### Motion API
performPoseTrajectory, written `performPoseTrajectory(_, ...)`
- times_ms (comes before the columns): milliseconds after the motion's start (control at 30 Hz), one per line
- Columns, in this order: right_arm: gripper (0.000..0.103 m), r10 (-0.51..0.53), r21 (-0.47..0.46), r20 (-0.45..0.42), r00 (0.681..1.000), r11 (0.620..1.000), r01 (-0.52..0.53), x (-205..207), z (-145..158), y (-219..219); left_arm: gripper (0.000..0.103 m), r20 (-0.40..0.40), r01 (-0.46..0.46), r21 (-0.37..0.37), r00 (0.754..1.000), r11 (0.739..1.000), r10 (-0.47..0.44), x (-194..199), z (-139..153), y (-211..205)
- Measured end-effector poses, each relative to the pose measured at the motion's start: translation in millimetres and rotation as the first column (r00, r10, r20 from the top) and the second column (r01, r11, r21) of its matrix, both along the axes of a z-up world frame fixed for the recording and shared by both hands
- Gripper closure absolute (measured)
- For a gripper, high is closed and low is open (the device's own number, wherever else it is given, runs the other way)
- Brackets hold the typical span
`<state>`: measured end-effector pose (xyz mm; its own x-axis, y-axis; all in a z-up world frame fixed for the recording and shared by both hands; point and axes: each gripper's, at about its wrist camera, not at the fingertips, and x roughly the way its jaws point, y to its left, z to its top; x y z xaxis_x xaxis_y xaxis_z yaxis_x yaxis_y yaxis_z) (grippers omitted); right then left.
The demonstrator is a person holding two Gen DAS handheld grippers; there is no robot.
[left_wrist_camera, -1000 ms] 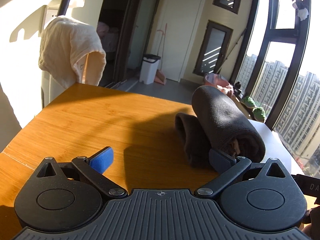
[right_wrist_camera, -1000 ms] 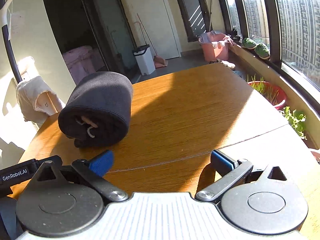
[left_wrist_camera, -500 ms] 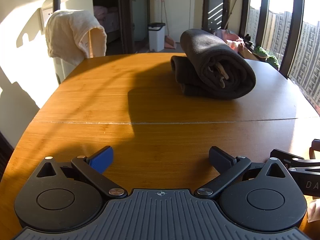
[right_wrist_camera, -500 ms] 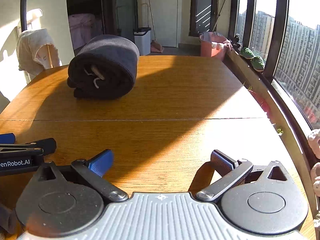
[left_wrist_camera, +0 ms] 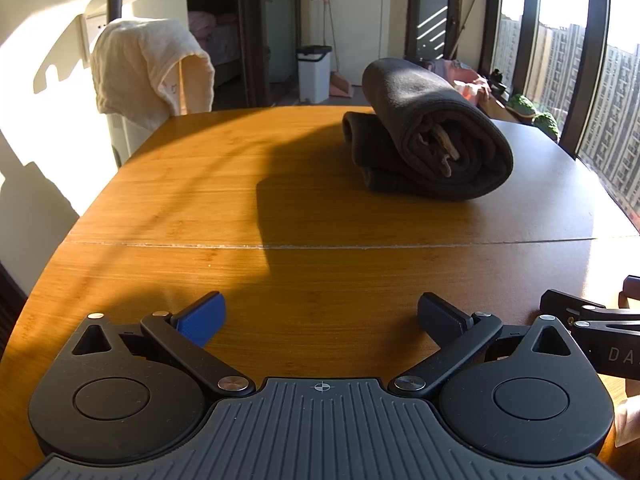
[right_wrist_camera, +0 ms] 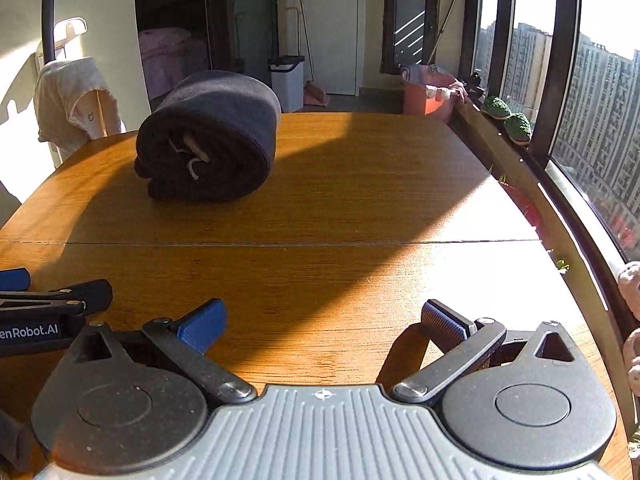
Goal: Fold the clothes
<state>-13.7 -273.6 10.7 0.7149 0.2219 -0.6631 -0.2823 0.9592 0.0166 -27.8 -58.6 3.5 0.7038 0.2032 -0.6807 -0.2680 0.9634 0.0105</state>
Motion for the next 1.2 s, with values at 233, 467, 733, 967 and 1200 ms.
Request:
performPoseTrajectory(233,0.000,0.001,0.002,0.000,1.000,1.000,-0.001,-0.6,-0.2,-1.3,0.000,0.000,-0.001,0.000,1.000,1.000,0.001,-0.1,-0.1,-0.3)
performPoseTrajectory(467,0.000,0.003,-0.001,0.000,1.000,1.000,-0.003,-0.1,0.3,-1.7,0.000,0.001,-0.001,0.000,1.000,1.000,0.001,-0.2,-0.1,-0.5)
performPoseTrajectory(733,0.000,0.013,-0.001,0.000,1.000,1.000,-0.013,2.0,0.1,-1.5,0.000,0.001,-0.001,0.000,1.000,1.000,0.001,-0.2,-0.1,-0.6)
performPoseTrajectory(967,0.000,0.012,-0.001,0.001,1.000,1.000,-0.012,1.2,0.5,-1.4,0.000,0.001,-0.002,0.000,1.000,1.000,0.002,-0.2,-0.3,-0.7)
performPoseTrajectory(1200,0.000,0.005,0.000,0.001,1.000,1.000,-0.005,2.7,0.5,-0.5,0.000,0.002,-0.002,0.000,1.000,1.000,0.002,-0.3,-0.3,-0.8)
